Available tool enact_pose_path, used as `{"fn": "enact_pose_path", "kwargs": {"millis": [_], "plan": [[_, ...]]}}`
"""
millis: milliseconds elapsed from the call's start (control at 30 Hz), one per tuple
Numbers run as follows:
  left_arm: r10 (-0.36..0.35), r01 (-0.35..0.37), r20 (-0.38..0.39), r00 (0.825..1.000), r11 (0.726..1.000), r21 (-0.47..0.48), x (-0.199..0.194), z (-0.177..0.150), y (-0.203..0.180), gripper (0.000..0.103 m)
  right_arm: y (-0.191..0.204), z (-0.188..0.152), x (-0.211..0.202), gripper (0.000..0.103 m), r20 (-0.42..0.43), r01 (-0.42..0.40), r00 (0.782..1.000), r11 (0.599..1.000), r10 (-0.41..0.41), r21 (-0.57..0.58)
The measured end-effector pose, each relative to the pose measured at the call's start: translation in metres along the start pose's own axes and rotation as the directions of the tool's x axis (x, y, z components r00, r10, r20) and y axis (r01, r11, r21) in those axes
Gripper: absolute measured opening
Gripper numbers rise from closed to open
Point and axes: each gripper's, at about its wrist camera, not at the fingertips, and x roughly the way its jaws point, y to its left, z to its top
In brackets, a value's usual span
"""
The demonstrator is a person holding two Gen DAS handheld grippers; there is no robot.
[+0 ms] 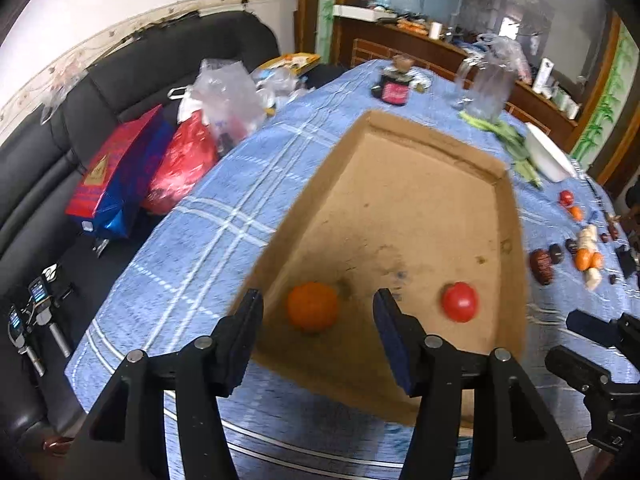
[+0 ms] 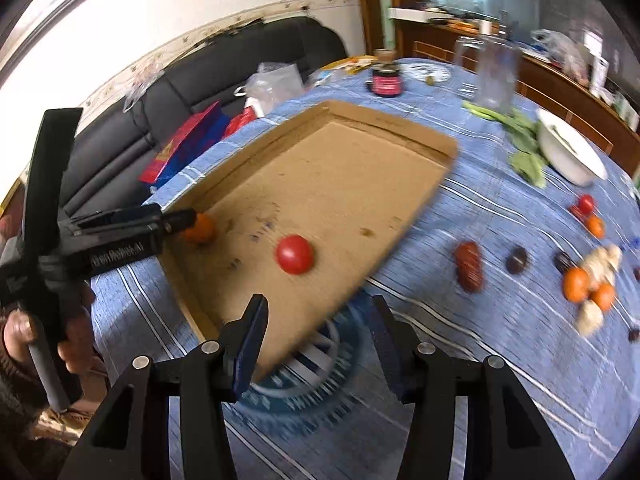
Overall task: Organize fruits
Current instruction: 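Grasp the white yam chunk with the right gripper while the left gripper grasps a date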
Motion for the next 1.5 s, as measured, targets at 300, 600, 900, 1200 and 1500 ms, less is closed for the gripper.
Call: {"fn": "enact_pose_path", "kwargs": {"millis": [300, 600, 900, 1200, 1500], "plan": [[-0.111, 0.109, 0.001, 0.994, 0.983, 0.146, -0.008, 0.005, -0.102, 0.061, -0.112, -0.041, -0.047, 0.056, 0.022, 0.161, 0.985, 0.967, -0.169, 0.195], [-0.137, 0.158, -0.092, 0.986, 0.947, 0.278, 0.019, -0.01, -0.203, 0.064, -0.208, -0.05, -0.039, 0.055, -0.009, 0.248, 0.966, 0.922, -0.257, 0.296], [-0.104, 0.139, -0.164, 0.981, 0.966, 0.217, 0.055, -0.001, -0.229, 0.064, -0.227, -0.041, -0.002, 0.036, -0.033, 0.266, 0.963, 0.924, -0.268, 0.274], [-0.103, 0.132, -0.194, 0.976, 0.98, 0.146, 0.093, 0.013, -0.24, 0.063, -0.235, -0.049, -0.019, 0.035, 0.017, 0.216, 0.973, 0.935, -0.23, 0.28], [-0.149, 0.177, -0.155, 0.977, 0.966, 0.189, 0.087, 0.007, -0.24, 0.027, -0.233, -0.056, -0.037, 0.03, 0.043, 0.215, 0.971, 0.935, -0.236, 0.283]]}}
